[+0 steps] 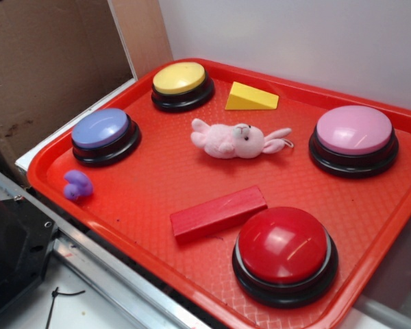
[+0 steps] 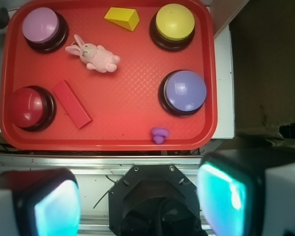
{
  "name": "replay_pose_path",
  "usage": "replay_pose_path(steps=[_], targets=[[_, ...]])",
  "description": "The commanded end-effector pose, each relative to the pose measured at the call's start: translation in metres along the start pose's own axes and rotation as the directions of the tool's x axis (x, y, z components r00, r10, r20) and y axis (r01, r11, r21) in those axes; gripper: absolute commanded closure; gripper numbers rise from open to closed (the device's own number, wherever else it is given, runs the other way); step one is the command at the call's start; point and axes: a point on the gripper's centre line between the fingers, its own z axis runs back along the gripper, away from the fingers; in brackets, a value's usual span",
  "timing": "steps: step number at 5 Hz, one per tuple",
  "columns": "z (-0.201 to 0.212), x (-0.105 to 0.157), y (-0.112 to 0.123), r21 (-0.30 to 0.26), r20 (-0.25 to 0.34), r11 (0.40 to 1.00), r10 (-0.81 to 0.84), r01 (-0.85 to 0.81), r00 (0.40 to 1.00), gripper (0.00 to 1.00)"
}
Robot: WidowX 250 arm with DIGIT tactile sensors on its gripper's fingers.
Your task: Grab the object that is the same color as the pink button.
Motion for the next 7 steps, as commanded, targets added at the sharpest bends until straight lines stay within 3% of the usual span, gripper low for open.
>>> replay_pose_path(steps=[1, 3, 4, 6, 7], targets=[[0.000, 0.000, 0.000, 0.000, 0.000, 1.000, 0.000, 0.000, 1.000, 0.00], [0.000, 0.000, 0.000, 0.000, 0.000, 1.000, 0.000, 0.000, 1.000, 0.00], [-0.012, 0.021, 0.008, -0.016, 0.026, 0.999, 0.043, -0.042, 0.999, 0.00], [-0.021, 0.112, 0.038, 0.061, 0.068, 0.990, 0.120, -0.124, 0.990, 0.00], [-0.042, 0.164, -0.001, 0.048, -0.004, 0.991, -0.126, 0.126, 0.992, 0.00]])
